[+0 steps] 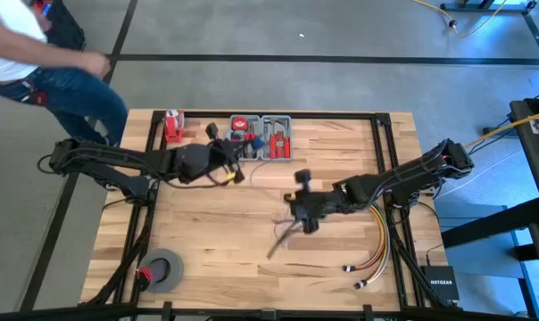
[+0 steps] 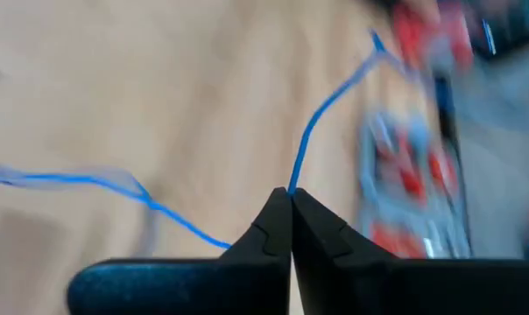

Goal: Coil cords
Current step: Uncoil the blue wire from the spool

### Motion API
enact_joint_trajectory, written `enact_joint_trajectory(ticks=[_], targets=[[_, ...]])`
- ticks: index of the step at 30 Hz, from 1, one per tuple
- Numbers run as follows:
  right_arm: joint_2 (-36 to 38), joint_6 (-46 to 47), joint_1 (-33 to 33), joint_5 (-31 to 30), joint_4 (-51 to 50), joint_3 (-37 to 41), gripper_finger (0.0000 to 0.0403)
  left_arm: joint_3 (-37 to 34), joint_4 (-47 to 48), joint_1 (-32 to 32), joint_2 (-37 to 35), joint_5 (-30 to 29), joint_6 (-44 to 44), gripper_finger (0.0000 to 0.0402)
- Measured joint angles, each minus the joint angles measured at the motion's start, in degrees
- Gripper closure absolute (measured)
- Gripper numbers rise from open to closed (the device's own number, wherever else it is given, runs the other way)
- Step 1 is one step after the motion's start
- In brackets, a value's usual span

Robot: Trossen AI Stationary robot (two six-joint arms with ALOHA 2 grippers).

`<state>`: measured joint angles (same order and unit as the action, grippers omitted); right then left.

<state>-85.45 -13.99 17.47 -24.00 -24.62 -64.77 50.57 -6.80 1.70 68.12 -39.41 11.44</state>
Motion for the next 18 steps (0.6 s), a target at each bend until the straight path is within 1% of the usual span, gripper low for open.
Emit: enact_joint_trajectory(ticks=[2,4,7,9,11,13,15,18], targets=[[0.0,5.72,-1.78,-5.86,-7.24,0.0,0.0401,0.0,0.36,2.07,-0.83,0.15,1.64,0.0401],[0.04,11.71,-3.87,-13.31,-13.83,0.0,0.0399,0.02,1.3,4.12,-1.52,0.05,2.87,0.0401],[1.67,20.72,-6.5,-26.99,-21.79,0.0,0.0397,0.02,3.79,6.24,-1.83,0.02,3.98,0.0401],[3.5,26.18,-7.28,-36.23,-24.71,0.0,0.0396,0.02,6.33,6.67,-1.83,0.12,3.98,0.0401],[5.42,30.68,-7.0,-45.7,-26.2,0.0,0.0395,0.0,8.84,6.32,-1.68,0.19,3.67,0.0401],[7.42,32.79,-5.78,-53.71,-25.6,0.0,0.0395,0.0,11.92,5.54,-1.63,0.07,2.67,0.0401],[9.16,32.52,-3.63,-58.43,-23.59,0.0,0.0394,0.0,13.43,4.28,-1.59,0.02,1.3,0.0401],[9.88,28.55,1.14,-61.95,-19.25,-0.04,0.0394,0.0,14.35,1.94,-1.59,0.04,-0.9,0.0401]])
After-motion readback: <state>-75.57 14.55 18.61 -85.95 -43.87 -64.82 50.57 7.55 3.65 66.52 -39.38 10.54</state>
